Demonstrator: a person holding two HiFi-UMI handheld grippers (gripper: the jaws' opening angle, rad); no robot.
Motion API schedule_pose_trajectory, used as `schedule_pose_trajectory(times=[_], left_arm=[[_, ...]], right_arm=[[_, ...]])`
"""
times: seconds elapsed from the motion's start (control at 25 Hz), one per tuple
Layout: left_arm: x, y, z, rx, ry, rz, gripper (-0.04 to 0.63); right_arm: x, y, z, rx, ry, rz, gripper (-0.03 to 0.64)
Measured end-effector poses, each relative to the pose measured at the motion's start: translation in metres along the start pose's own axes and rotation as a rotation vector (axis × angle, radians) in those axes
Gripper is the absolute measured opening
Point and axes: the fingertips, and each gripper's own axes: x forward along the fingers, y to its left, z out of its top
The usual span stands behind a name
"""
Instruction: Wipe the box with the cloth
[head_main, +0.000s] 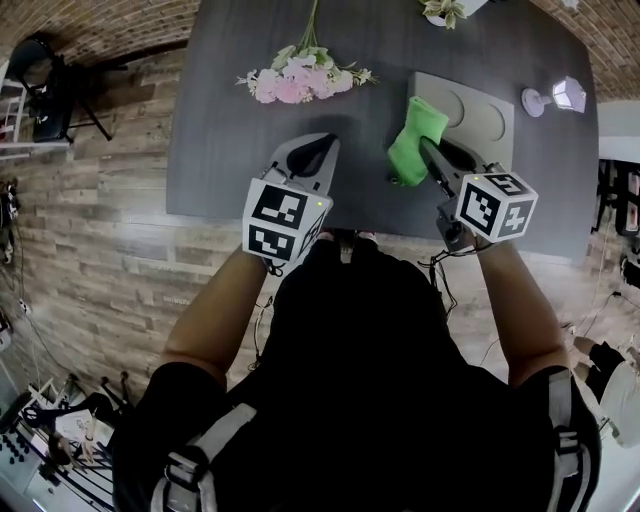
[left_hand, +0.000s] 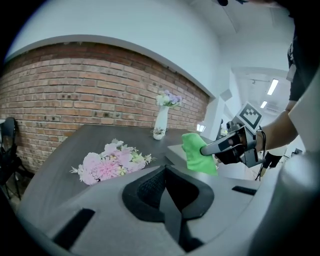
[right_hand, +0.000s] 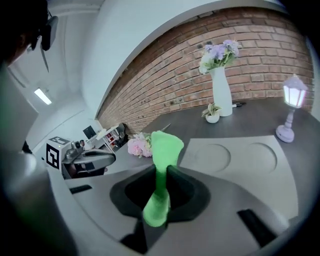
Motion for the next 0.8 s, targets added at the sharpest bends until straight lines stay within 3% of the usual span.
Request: schedule_pose_trajectory(times=[0.8], left_arm=[[0.066,-0.082,0.028,0.084,0.041,-0.041,0.009]], right_arm=[[-0.093,-0.158,-0.024,0.054,-0.039,-0.176,0.055]])
